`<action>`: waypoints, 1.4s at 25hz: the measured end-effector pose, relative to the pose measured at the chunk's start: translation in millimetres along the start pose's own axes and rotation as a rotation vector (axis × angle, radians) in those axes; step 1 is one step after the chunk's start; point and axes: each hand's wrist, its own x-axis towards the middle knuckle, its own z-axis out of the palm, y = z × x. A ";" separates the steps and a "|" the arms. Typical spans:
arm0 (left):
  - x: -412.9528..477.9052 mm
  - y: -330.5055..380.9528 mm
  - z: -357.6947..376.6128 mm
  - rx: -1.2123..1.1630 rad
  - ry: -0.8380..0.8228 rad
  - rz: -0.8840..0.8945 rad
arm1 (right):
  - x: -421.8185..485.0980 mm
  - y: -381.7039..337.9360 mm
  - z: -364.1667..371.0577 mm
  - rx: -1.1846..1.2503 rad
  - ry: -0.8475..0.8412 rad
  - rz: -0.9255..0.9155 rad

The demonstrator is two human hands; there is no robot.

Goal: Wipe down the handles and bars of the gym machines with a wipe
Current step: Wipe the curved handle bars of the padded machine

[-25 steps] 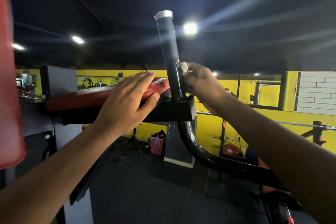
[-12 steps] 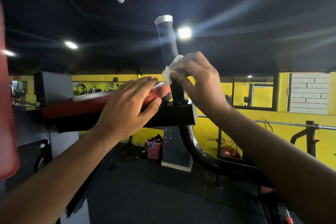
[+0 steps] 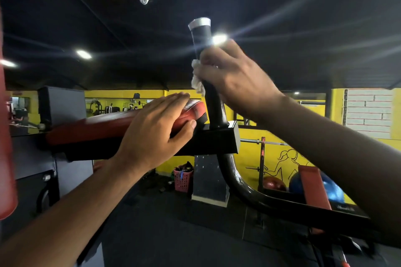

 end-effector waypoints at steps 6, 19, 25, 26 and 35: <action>-1.3 1.3 -3.6 0.010 -0.035 -0.001 | -45.3 -31.2 4.7 0.591 0.126 0.698; -5.0 20.9 -4.6 0.080 -0.081 -0.193 | -46.2 -5.1 37.1 1.692 0.016 1.071; -5.0 40.0 -7.7 0.158 -0.084 -0.336 | -45.1 -1.5 47.9 1.840 0.042 0.943; -4.5 42.1 -8.5 0.176 -0.088 -0.355 | -40.5 0.2 50.0 1.859 0.133 0.963; 4.3 56.1 -16.4 0.308 -0.178 -0.389 | -17.2 4.6 58.1 1.696 0.289 0.888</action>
